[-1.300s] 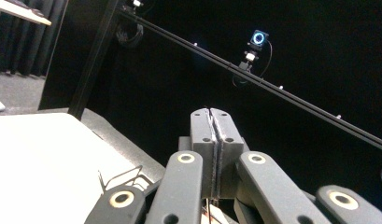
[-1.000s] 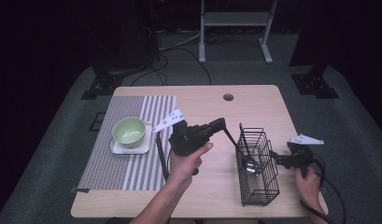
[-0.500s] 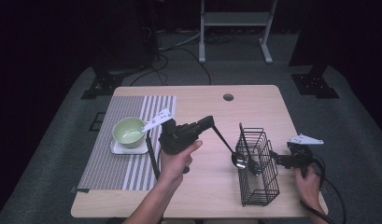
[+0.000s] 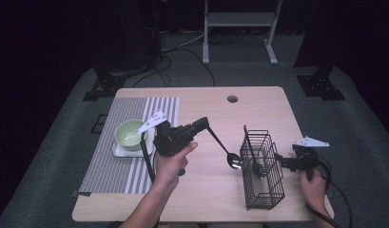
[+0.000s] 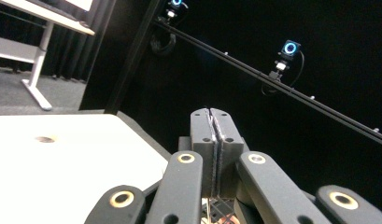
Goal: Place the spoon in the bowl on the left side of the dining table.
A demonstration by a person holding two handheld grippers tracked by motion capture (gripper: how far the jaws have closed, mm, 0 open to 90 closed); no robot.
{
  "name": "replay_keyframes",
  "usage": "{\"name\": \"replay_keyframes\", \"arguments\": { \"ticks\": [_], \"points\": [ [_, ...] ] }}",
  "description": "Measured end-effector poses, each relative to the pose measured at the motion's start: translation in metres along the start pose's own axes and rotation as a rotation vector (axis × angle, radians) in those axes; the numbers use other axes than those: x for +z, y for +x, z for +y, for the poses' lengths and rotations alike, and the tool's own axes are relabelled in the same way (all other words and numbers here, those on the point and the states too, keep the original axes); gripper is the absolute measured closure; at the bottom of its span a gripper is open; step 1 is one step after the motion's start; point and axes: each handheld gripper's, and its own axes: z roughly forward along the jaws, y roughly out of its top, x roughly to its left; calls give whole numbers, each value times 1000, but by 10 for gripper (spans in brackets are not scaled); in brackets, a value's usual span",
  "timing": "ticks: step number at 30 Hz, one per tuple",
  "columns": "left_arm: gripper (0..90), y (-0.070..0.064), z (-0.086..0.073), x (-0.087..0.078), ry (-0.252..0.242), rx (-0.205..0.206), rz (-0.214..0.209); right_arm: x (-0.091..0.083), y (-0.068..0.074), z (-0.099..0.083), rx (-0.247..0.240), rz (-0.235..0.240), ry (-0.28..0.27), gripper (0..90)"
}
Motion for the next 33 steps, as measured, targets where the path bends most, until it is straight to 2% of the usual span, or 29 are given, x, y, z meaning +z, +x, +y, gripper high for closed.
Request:
{"name": "replay_keyframes", "arguments": {
  "ticks": [14,33],
  "points": [
    [898,18,1,-21,-7,-11,63,1,0,0,0,-1,3,124],
    [898,36,4,-43,-22,-27,120,1,0,0,-3,-5,9,124]
  ]
}}
